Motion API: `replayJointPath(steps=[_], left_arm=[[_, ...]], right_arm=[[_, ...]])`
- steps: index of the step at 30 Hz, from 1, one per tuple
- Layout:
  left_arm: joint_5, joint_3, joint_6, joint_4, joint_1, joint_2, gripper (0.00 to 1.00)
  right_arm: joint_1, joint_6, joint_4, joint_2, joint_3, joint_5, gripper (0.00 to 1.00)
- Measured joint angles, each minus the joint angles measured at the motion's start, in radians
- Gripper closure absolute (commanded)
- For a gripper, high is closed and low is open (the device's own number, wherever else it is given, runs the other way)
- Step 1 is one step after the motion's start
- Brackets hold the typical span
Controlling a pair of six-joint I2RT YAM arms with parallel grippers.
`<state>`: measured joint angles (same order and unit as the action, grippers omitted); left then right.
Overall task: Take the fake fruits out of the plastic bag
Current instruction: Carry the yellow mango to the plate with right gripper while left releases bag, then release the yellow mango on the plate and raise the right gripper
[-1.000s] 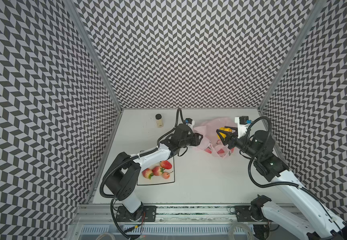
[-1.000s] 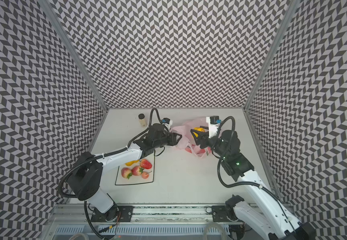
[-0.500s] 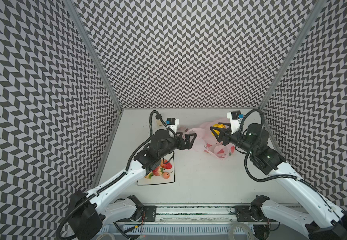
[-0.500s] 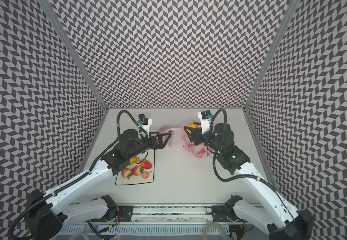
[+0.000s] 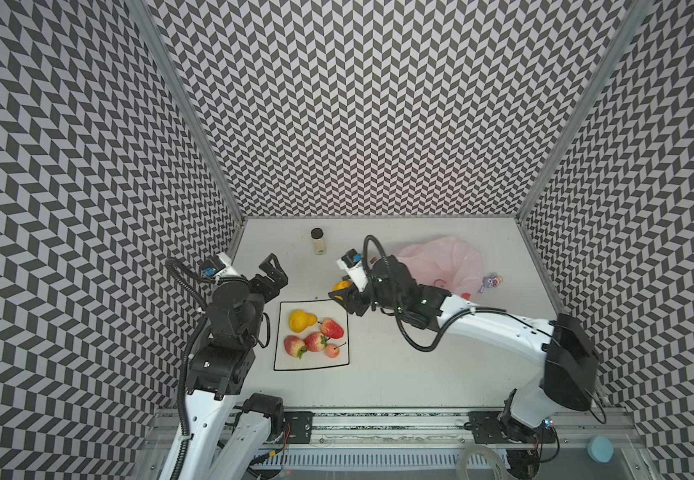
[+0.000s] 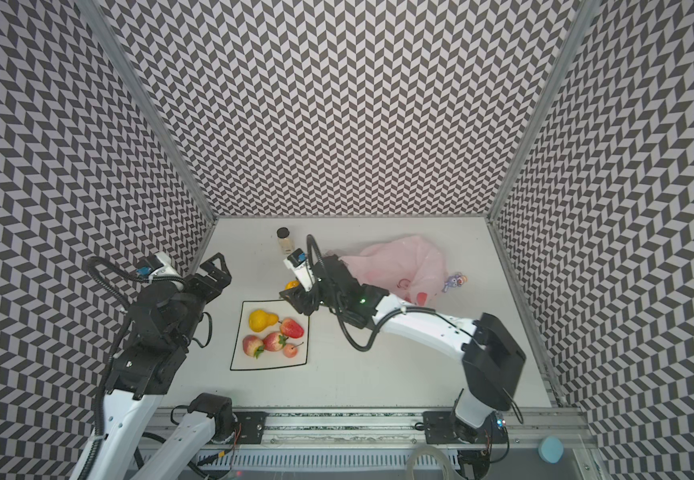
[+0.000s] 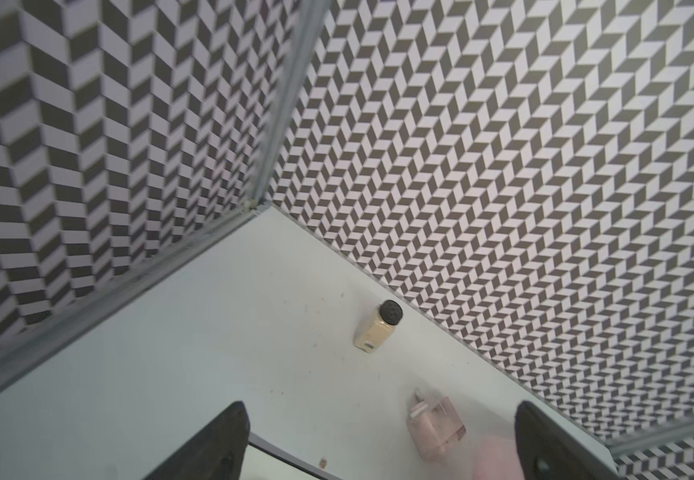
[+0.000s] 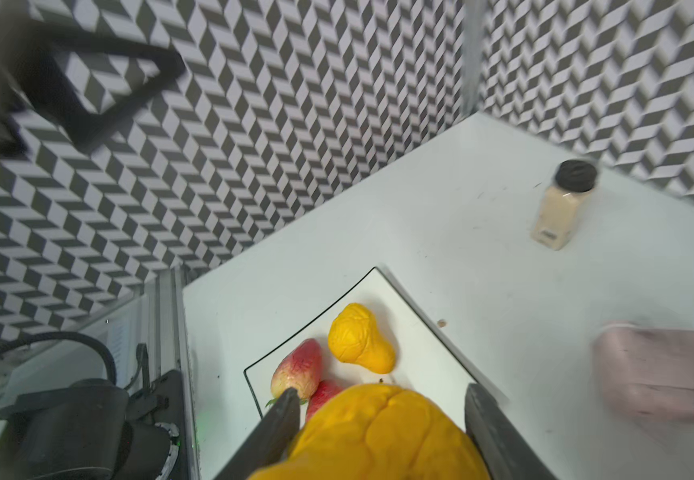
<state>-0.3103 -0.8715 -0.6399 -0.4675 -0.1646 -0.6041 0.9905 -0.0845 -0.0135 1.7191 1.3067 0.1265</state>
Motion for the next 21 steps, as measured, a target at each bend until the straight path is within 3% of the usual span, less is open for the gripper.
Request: replayJointPath(steps=[7,12,21], left_arm=[[-0.014,0.002,-0.009,-0.072,0.010,0.083,0.01],[-0.014,0.014,-0.014,-0.113,0.010,0.105,0.01],[-0.014,0.016,-0.012,-0.141,0.010,0.107,0.02]], right_arm=[[0.028,-0.035,-0.006,0.337,0.194,-0.064,0.71],[0.026,-0.064,-0.009,0.455,0.255,-0.117,0.69],[0.023,-0.100,0.016,0.511,0.261,-0.126,0.37]])
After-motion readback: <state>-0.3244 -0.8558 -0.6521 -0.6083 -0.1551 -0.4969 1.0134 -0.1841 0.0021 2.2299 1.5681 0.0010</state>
